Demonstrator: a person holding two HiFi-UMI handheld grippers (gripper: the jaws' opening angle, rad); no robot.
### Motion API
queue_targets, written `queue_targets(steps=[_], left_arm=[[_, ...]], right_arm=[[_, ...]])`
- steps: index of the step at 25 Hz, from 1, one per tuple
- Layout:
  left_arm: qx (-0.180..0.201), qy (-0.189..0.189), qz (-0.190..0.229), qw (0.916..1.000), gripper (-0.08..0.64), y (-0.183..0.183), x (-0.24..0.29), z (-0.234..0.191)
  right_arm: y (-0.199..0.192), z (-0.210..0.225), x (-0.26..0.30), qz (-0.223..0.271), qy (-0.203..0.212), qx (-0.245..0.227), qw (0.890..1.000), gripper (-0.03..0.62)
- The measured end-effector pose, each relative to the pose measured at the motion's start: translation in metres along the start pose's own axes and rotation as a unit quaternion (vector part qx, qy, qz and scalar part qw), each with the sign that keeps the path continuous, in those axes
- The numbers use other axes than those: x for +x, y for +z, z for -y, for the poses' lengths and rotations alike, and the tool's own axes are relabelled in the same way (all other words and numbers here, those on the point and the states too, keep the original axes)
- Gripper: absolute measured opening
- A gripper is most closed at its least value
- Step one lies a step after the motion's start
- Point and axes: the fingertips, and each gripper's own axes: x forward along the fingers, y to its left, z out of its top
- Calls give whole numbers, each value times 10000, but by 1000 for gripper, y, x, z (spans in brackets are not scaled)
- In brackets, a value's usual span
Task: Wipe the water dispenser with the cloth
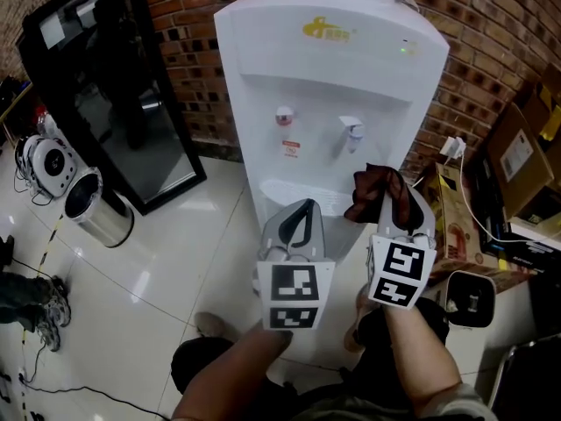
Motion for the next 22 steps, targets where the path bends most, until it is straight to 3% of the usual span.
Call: queue_targets(steps=[4, 8, 10, 14, 16, 19, 22], left_arm=[[90, 143, 86, 9998, 0, 5, -7, -6], [251, 550, 70, 9981, 0, 18, -26, -47], [144, 720, 138, 9972, 0, 18, -37, -73], [-538, 1113, 61, 9923, 0, -6, -44, -123], [-408, 1141, 110, 9926, 0, -6, -44, -131], [234, 1249, 142, 9918, 0, -5, -49, -138], [-81, 1387, -77, 9903, 0, -25, -50, -157]], right_arm=[[0, 3, -2, 17, 20, 68, 10000, 86], [26, -28, -8, 547, 519, 74, 9971, 87], [35, -55, -8, 758, 914, 144, 9928, 87], [46, -131, 0, 956, 1710, 141, 9805, 87], [44, -168, 1, 968, 2006, -44, 9749, 87], [35, -215, 6, 906, 2358, -398, 9668, 87], [15, -248, 26, 671, 2453, -724, 9644, 87]])
